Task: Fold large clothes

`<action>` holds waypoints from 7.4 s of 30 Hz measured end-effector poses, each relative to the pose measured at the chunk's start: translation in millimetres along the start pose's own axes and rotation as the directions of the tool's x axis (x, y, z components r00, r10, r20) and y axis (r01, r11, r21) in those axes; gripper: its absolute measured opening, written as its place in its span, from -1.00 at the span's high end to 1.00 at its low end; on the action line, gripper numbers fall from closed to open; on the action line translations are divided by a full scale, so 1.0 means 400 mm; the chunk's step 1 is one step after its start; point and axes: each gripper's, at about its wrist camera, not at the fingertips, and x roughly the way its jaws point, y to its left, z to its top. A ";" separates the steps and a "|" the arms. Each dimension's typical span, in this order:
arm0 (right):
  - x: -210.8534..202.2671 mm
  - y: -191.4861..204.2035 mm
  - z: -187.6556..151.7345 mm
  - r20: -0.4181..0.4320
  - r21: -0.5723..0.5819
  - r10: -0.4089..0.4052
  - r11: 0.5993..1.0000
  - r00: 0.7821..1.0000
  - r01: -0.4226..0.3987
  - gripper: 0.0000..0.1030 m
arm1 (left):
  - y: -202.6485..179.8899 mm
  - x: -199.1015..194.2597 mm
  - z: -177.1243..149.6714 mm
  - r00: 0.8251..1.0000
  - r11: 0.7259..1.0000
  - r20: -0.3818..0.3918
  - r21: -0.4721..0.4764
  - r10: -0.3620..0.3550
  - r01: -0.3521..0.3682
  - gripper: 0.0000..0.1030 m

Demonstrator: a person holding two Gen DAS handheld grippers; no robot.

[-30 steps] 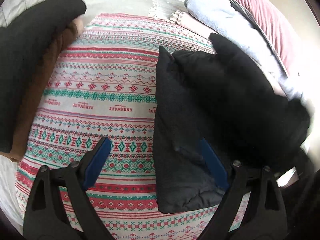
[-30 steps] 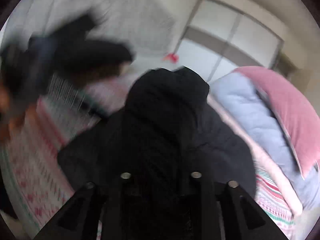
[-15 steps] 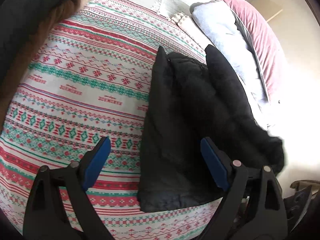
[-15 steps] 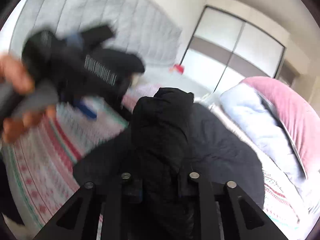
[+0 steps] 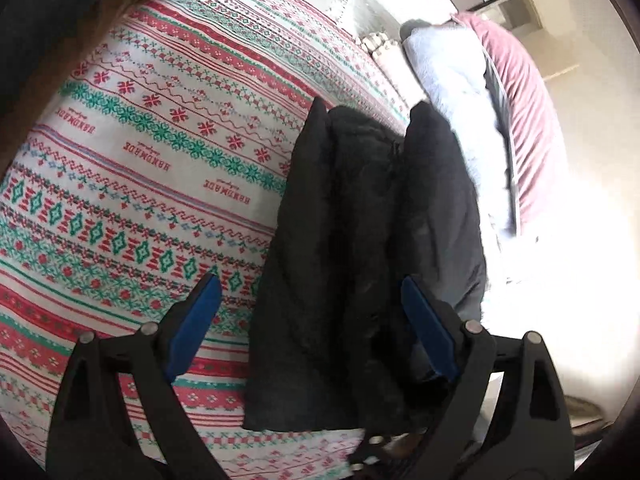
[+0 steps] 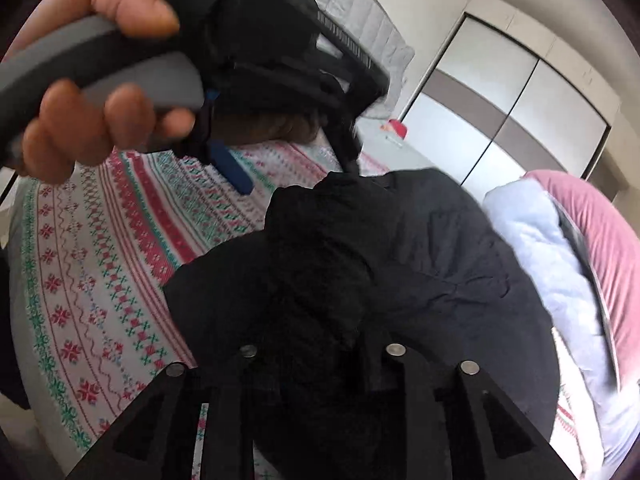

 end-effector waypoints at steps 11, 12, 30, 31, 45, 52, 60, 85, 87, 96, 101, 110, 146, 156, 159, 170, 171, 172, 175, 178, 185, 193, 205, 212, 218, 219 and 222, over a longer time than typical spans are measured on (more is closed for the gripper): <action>-0.161 -0.188 0.002 0.061 0.290 0.469 0.836 0.881 -0.466 -0.49 | -0.115 -0.004 -0.022 0.999 0.984 0.039 0.175 0.017 -0.023 -0.76; -0.178 -0.223 -0.004 0.098 0.323 0.481 0.813 0.871 -0.485 -0.49 | -0.130 0.000 -0.028 0.999 0.978 0.042 0.204 0.027 -0.035 -0.76; -0.035 -0.349 -0.141 -0.063 0.669 0.464 0.677 0.884 -0.308 -0.41 | -0.234 0.100 -0.064 0.999 0.952 0.034 0.304 0.004 -0.015 0.59; -0.036 -0.347 -0.137 -0.057 0.675 0.467 0.669 0.883 -0.310 -0.41 | -0.240 0.090 -0.067 0.999 0.951 0.045 0.308 -0.015 0.000 0.67; -0.013 -0.346 -0.134 0.016 0.726 0.515 0.583 0.857 -0.364 -0.41 | -0.214 0.022 -0.210 0.954 0.841 0.215 0.459 0.209 -0.288 0.76; 0.039 -0.330 -0.152 -0.024 0.749 0.549 0.563 0.836 -0.348 -0.41 | -0.161 0.097 -0.209 0.950 0.839 0.163 0.446 0.267 -0.312 0.71; 0.083 -0.212 -0.089 -0.278 0.532 0.348 0.832 0.895 -0.158 -0.44 | -0.164 0.117 -0.211 0.949 0.856 0.120 0.409 0.293 -0.316 0.47; 0.085 -0.268 0.016 -0.185 0.657 0.485 0.708 0.855 -0.259 -0.48 | -0.170 0.154 -0.113 0.914 0.844 0.249 0.362 0.321 -0.395 0.00; 0.053 -0.363 0.036 -0.103 0.702 0.455 0.663 0.885 -0.259 -0.48 | -0.157 0.156 -0.115 0.912 0.848 0.252 0.351 0.323 -0.397 -0.14; 0.271 -0.636 0.068 -0.165 0.806 0.364 0.585 0.917 -0.087 -0.48 | -0.139 0.178 -0.107 0.906 0.839 0.256 0.355 0.337 -0.412 -0.33; 0.469 -0.646 0.019 -0.281 0.787 0.397 0.616 0.874 -0.027 -0.48 | -0.158 0.203 -0.112 0.868 0.773 0.301 0.402 0.395 -0.491 -0.35; 0.640 -0.628 -0.045 -0.315 0.811 0.489 0.583 0.814 -0.037 -0.74 | -0.158 0.242 -0.096 0.861 0.748 0.303 0.430 0.408 -0.505 -0.35; 0.195 -0.596 -0.163 0.010 0.926 0.494 0.323 0.870 -0.194 -0.77 | -0.086 0.056 -0.140 0.952 0.855 0.155 0.420 0.264 -0.305 -0.53; 0.167 -0.546 -0.266 0.037 0.961 0.554 0.208 0.832 -0.181 -0.77 | -0.030 0.079 -0.149 0.981 0.937 0.061 0.291 0.185 -0.194 -0.64; 0.185 -0.527 -0.283 0.007 0.963 0.575 0.217 0.818 -0.160 -0.77 | -0.029 0.082 -0.158 0.982 0.939 0.066 0.289 0.175 -0.187 -0.64; 0.214 -0.506 -0.299 0.082 0.973 0.617 0.119 0.783 -0.196 -0.81 | -0.003 0.114 -0.151 0.996 0.978 -0.006 0.190 0.087 -0.084 -0.71; 0.217 -0.504 -0.297 0.084 0.974 0.618 0.114 0.782 -0.195 -0.81 | -0.005 0.116 -0.151 0.996 0.979 -0.006 0.188 0.086 -0.083 -0.71; 0.218 -0.503 -0.297 0.087 0.974 0.617 0.111 0.782 -0.196 -0.81 | -0.006 0.117 -0.151 0.996 0.979 -0.005 0.187 0.084 -0.082 -0.71; 0.219 -0.501 -0.290 0.089 0.973 0.609 0.116 0.788 -0.199 -0.81 | -0.012 0.120 -0.155 0.997 0.979 -0.001 0.190 0.079 -0.077 -0.72; 0.228 -0.493 -0.285 0.087 0.973 0.606 0.118 0.791 -0.197 -0.83 | -0.016 0.127 -0.155 0.997 0.980 0.000 0.187 0.074 -0.073 -0.72; 0.246 -0.468 -0.258 0.100 0.975 0.597 0.101 0.796 -0.199 -0.84 | -0.018 0.145 -0.166 0.998 0.982 -0.001 0.183 0.056 -0.055 -0.73; 0.247 -0.432 -0.215 0.069 0.966 0.559 0.169 0.826 -0.195 -0.72 | -0.021 0.160 -0.168 0.999 0.985 -0.012 0.168 0.037 -0.034 -0.73; 0.259 -0.445 -0.249 0.083 0.959 0.565 0.179 0.821 -0.220 -0.67 | -0.067 0.171 -0.195 0.985 0.944 0.096 0.285 0.146 -0.167 -0.75; 0.261 -0.431 -0.238 0.058 0.956 0.556 0.209 0.829 -0.207 -0.67 | -0.068 0.189 -0.187 0.986 0.943 0.089 0.288 0.143 -0.163 -0.77; 0.254 -0.421 -0.219 0.047 0.952 0.548 0.229 0.835 -0.203 -0.61 | -0.074 0.204 -0.183 0.988 0.945 0.082 0.291 0.133 -0.151 -0.77; 0.250 -0.421 -0.213 0.040 0.949 0.542 0.243 0.839 -0.202 -0.49 | -0.074 0.205 -0.183 0.989 0.945 0.080 0.294 0.126 -0.144 -0.76; 0.212 -0.421 -0.160 0.005 0.910 0.487 0.361 0.873 -0.206 0.12 | -0.080 0.203 -0.183 0.996 0.952 0.079 0.297 0.051 -0.072 -0.19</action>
